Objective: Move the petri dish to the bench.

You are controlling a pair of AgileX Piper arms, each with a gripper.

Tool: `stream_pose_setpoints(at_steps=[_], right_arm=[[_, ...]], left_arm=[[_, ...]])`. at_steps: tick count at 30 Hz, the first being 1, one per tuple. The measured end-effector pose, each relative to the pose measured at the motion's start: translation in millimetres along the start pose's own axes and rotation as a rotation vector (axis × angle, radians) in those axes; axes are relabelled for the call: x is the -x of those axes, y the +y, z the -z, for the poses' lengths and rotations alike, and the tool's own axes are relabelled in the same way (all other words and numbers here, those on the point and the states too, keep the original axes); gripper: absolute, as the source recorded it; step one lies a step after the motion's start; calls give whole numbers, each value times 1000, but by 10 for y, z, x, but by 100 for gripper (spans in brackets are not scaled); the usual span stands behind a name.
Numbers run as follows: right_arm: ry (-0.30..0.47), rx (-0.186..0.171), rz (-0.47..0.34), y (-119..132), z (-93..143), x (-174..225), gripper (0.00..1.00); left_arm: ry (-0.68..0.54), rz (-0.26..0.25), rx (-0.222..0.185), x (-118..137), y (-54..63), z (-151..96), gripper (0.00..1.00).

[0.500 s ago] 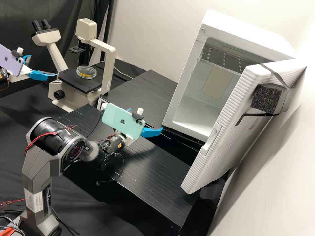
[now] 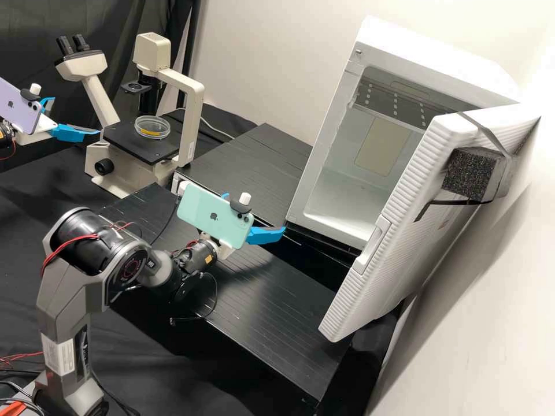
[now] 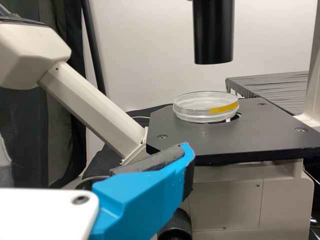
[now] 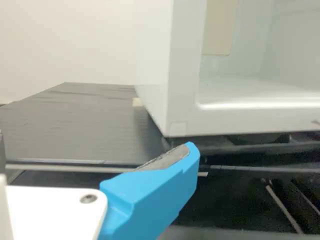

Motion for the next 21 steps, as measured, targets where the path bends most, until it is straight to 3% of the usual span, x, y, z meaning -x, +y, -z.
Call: stream_pose_setpoints(at_steps=[7, 11, 16, 21], right_arm=[[167, -21, 35, -192, 390, 344, 100], [290, 5, 85, -404, 727, 483, 100], [369, 31, 105, -556, 1036, 533, 100], [421, 19, 109, -654, 1325, 431, 100]], left_arm=[[0, 0, 0, 0, 0, 0, 100], [0, 0, 0, 0, 0, 0, 100], [0, 0, 0, 0, 0, 0, 100], [0, 0, 0, 0, 0, 0, 100]])
